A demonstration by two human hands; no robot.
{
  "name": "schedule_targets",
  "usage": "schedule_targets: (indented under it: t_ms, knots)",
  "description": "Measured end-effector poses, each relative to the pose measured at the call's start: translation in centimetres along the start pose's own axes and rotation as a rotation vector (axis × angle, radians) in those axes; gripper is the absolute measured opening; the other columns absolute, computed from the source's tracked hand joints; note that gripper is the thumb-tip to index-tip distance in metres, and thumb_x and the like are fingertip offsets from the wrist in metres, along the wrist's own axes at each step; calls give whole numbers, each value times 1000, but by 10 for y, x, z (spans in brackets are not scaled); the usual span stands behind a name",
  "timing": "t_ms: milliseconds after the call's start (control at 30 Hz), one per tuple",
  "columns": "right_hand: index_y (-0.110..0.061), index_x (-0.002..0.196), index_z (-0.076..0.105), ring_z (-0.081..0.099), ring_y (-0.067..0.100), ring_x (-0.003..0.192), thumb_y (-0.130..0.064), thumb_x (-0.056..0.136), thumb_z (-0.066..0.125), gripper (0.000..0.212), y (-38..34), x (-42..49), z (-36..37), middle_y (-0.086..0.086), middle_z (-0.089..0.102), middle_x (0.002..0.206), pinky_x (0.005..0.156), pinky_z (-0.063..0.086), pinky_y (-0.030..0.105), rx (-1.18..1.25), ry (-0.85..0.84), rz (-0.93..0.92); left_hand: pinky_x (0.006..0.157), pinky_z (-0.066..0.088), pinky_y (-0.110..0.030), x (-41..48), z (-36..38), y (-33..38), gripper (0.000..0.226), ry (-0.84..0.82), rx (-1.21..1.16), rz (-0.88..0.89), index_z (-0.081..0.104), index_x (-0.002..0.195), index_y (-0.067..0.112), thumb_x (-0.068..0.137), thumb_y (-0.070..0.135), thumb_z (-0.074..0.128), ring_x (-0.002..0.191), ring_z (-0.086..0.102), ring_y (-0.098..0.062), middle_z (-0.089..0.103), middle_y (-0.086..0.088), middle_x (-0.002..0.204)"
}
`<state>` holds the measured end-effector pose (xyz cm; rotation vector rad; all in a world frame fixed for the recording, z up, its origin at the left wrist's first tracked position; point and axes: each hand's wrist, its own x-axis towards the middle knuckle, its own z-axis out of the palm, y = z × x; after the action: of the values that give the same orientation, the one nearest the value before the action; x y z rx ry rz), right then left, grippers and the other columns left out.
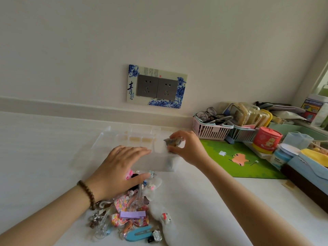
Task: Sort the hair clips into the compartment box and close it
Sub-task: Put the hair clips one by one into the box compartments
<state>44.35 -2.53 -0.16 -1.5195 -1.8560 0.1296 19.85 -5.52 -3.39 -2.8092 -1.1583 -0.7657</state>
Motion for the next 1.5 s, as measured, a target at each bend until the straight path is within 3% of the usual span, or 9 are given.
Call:
schedule_targets:
  t_ms: [167,367,567,700,833,967,1233,1367,1500]
  knots:
    - [-27,116,62,47,13,113,-44,89,52,33,5,-5,-7,-7,63,118,95,38,30,7,-89,-35,108,-6,-17,0,0,0,69,-4,-2,2,18,137,41,78,76,17,124,12,14,26,22,144]
    - [-33,110,64,41,5,115,-60,91,19,56,14,-18,-6,-20,62,119,91,23,25,-219,-103,-231,109,-4,-20,0,2,-2,67,3,-12,0,17,137,42,79,76,18,125,11,14,26,23,143]
    - [-29,103,64,34,13,132,-65,86,9,68,16,-16,7,-13,63,121,100,20,24,-230,-170,-205,108,-2,-18,0,3,-2,65,25,-4,17,22,137,40,81,73,22,122,13,15,31,21,142]
    - [-25,110,61,26,10,136,-55,92,21,53,17,-20,6,-11,58,126,104,22,21,-58,-246,-125,109,-2,-19,0,2,-3,65,24,-4,14,23,137,38,82,72,21,125,18,11,31,20,142]
    - [-23,116,60,38,3,128,-42,96,35,37,2,-34,-8,-8,54,130,106,29,22,16,-192,-123,109,-2,-20,1,-2,1,69,-5,-7,7,23,138,36,80,74,21,127,17,8,29,18,144]
    - [-31,114,58,47,-3,117,-47,89,47,32,-21,-61,-22,-15,57,123,100,35,18,14,-172,-194,106,-1,-15,3,-10,1,67,-43,-26,-9,24,138,36,80,70,27,130,15,4,29,15,145]
    - [-36,90,66,52,-2,91,-69,63,61,42,-45,-111,-20,-15,60,100,74,39,9,138,-441,9,113,10,-27,-28,-23,-28,65,19,-12,-36,30,136,35,82,69,21,134,18,-1,31,15,144]
    - [-28,88,65,51,8,85,-48,65,77,33,-47,-117,-10,-4,58,97,75,42,17,139,-569,63,114,-1,-27,-34,-18,-27,61,30,-6,-58,26,138,35,85,64,20,137,15,-3,27,12,147]
    - [-22,85,61,42,-1,61,-36,70,78,26,-44,-118,-6,-11,53,76,58,37,12,232,-575,82,114,-1,-29,-34,-13,-21,60,79,-14,-81,30,137,33,85,61,21,136,18,-5,33,9,145]
